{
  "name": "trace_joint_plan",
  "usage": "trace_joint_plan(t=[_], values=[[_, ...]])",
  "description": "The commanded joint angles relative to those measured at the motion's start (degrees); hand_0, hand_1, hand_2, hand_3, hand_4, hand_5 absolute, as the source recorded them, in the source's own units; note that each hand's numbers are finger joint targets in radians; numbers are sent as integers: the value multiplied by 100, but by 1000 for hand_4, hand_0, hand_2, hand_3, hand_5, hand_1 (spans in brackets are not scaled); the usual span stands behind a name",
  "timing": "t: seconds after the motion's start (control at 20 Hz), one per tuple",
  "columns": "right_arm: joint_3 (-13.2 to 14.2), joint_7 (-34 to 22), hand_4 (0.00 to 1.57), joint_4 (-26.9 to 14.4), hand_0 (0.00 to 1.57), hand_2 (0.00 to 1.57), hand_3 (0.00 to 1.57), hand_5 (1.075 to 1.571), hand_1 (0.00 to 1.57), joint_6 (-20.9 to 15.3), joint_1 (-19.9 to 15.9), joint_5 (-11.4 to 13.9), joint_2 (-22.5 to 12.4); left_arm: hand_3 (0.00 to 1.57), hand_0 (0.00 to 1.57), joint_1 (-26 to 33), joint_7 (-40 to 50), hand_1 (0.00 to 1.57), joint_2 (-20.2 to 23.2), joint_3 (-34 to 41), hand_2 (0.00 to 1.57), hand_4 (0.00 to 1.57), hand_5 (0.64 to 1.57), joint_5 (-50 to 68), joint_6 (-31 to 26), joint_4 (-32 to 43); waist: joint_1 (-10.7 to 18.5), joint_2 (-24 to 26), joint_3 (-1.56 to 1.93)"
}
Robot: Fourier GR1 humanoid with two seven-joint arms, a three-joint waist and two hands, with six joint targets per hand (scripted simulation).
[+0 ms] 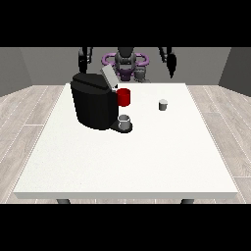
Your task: Insert the coffee pod into the coffee machine and close the lid
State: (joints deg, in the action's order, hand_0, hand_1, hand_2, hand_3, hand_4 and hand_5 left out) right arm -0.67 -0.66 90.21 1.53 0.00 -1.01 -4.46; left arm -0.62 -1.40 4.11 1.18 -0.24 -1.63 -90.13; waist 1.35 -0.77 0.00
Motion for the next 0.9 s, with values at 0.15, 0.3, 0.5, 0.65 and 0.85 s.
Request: trace_joint_plan(t=[0.15, 0.3, 0.5, 0.65, 0.85], values=[[90, 293, 128, -282, 0, 0, 0, 1571, 0, 295, 532, 8, -168, 0, 0, 348, -233, 0, 119, 100, 0, 319, 1571, 336, -459, -79, -155, 391, 0], [705, 233, 128, -147, 0, 0, 0, 1571, 0, -565, 45, -125, 134, 0, 0, 314, -735, 0, 122, 155, 0, 319, 1571, 379, -534, -92, -187, 429, -2], [443, 746, 181, -198, 0, 0, 0, 1571, 0, -746, 291, 89, 431, 0, 0, 357, -1162, 0, 167, 298, 0, 265, 1571, 485, -720, 163, -211, 287, -1], [642, 313, 267, -195, 0, 0, 0, 1571, 0, -689, 90, 16, 153, 0, 0, 594, -752, 0, 240, -288, 0, 311, 1571, -423, -437, -249, -68, 492, 0], [509, 1008, 177, -360, 0, 0, 0, 1571, 0, -669, 2, 57, 353, 0, 0, -217, -908, 0, 776, 252, 0, 0, 1571, -592, -422, 366, -413, -103, 1]])
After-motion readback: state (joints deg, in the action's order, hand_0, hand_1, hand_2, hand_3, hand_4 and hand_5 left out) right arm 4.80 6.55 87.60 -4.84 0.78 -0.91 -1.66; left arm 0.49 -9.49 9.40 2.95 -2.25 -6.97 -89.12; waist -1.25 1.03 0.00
